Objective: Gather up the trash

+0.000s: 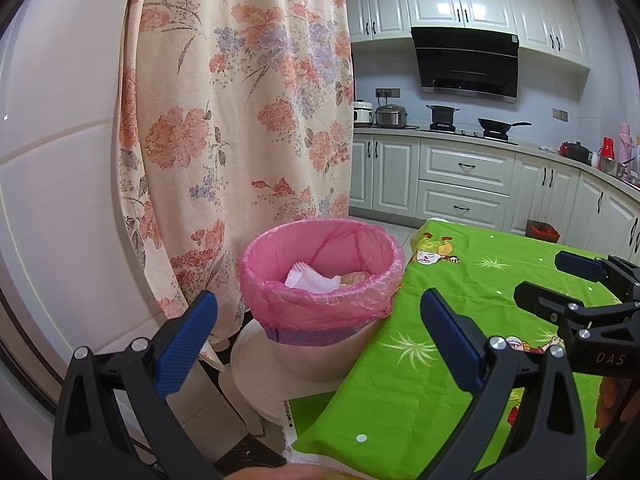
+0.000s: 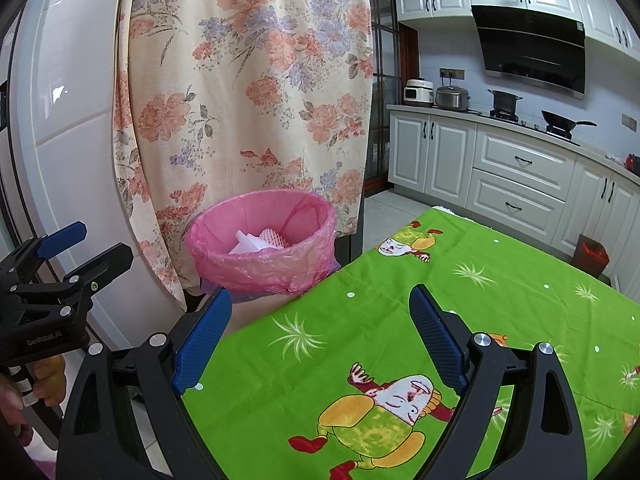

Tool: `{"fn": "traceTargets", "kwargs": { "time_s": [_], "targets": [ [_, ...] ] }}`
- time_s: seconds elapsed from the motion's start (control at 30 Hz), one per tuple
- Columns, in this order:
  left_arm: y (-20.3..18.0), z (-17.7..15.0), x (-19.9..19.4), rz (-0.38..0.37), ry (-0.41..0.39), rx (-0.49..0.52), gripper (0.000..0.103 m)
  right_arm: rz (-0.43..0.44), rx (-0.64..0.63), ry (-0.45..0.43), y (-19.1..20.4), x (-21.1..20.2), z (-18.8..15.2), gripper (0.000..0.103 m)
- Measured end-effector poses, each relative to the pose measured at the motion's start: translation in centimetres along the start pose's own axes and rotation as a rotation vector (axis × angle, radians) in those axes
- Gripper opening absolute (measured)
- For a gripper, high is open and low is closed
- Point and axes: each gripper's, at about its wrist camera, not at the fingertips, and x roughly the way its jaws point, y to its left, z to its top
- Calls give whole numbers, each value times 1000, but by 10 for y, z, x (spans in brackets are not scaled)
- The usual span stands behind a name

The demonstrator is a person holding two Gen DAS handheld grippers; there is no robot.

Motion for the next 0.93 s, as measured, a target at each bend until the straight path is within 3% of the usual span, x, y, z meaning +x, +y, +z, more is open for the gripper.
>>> {"fn": "traceTargets", "kwargs": {
  "time_s": [0.57,0.93],
  "targets": [
    [9,-10,13,9,62,-59,98,8,-1,9,2,-1,-2,84],
    [1,-12,19,17,63,-39,98,13,14,21,-3,3,-8,84]
  ]
}}
